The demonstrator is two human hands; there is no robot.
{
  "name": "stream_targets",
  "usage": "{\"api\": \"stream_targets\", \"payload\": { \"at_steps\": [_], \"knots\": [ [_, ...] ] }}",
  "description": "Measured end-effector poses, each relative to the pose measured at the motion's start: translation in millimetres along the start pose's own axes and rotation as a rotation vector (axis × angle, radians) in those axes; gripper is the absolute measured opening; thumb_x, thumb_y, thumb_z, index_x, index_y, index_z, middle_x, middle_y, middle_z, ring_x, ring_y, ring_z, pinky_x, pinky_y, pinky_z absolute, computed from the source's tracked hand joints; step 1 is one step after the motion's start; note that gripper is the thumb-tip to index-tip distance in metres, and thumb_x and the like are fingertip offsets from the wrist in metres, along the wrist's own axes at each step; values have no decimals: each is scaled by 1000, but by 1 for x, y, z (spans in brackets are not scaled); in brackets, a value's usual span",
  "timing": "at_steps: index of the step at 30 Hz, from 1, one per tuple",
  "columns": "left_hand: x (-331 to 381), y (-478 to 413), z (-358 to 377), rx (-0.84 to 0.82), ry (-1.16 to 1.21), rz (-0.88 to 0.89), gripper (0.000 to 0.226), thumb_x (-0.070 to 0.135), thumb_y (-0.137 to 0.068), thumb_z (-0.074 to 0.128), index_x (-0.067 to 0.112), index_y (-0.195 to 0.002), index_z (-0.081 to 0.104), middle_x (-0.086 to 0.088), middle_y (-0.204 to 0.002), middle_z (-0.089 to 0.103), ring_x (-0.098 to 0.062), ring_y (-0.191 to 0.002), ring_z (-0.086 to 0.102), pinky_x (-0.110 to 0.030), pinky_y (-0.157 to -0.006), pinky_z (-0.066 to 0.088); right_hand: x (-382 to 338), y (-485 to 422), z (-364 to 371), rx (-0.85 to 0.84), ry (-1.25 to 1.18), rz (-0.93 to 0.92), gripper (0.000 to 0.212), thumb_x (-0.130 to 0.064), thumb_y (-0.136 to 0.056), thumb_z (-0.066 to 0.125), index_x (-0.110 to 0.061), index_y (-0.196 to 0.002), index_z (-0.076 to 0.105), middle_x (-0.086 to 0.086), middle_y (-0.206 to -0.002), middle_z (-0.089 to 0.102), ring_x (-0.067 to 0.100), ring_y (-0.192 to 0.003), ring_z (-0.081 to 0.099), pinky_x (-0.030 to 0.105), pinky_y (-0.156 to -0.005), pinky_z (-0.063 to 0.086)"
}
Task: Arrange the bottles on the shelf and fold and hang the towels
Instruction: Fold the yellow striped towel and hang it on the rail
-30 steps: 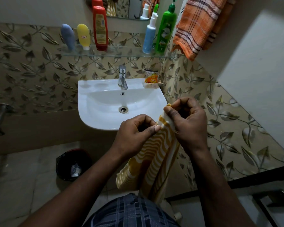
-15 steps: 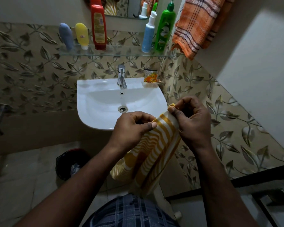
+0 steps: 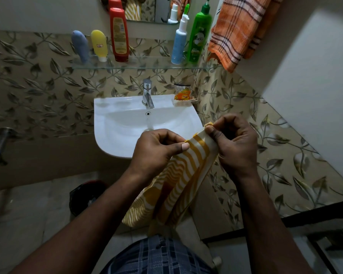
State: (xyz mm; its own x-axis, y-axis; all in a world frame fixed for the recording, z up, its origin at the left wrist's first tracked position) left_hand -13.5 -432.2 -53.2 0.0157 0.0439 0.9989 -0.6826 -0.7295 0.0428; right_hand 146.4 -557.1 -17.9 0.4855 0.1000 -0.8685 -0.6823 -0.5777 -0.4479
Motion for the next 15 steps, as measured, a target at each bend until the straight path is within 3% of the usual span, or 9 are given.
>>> {"api": "stream_targets", "payload": {
  "at_steps": [3, 6, 10, 12, 15],
  "knots": [
    [3, -4, -4, -11, 2, 43, 5, 14, -88, 82, 12, -92, 81, -5, -88, 80, -20, -85, 78, -31, -74, 61, 2, 0, 0, -7, 54, -29, 18, -8, -89, 79, -19, -95, 66, 10, -90, 70, 29, -83, 70, 54, -75, 60],
    [5, -8, -9, -19, 19, 78, 7, 10, -92, 77, 15, -91, 81, -4, -90, 80, -19, -88, 76, -33, -77, 61, 1, -2, -3, -89, 218, -144, 14, -18, -89, 75, -21, -99, 66, -1, -90, 70, 21, -84, 72, 49, -72, 61],
    [6, -11, -11, 72, -237, 179, 6, 17, -93, 77, 21, -92, 82, 5, -86, 79, -12, -85, 75, -33, -77, 63, -2, -4, 3, -188, 452, -318, 16, 4, -83, 69, -10, -91, 70, 0, -89, 70, 21, -79, 68, 46, -67, 58],
    [9, -10, -8, 110, -356, 249, 5, 20, -93, 77, 22, -92, 82, 10, -83, 77, -6, -81, 73, -27, -73, 61, -4, 1, 13, -161, 539, -348, 21, 6, -78, 68, -11, -86, 76, 2, -92, 72, 17, -82, 67, 37, -71, 56],
    [12, -8, -1, 109, -444, 334, 7, 20, -93, 77, 21, -96, 83, 12, -87, 77, -2, -82, 71, -18, -73, 58, -6, 9, 23, -77, 546, -283, 30, 6, -79, 67, -12, -97, 83, 4, -100, 74, 12, -91, 67, 19, -82, 53]
  ]
}}
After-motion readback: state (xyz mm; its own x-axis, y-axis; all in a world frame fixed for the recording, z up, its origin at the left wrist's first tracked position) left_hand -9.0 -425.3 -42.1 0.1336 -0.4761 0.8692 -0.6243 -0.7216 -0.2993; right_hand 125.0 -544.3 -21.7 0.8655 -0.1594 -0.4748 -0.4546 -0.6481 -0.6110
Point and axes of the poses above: each hand's wrist, its own y-axis away from the middle knuckle, its own z-axis out of the palm, x = y × z, the point moved 4 cm from there along -y, towards the middle knuckle
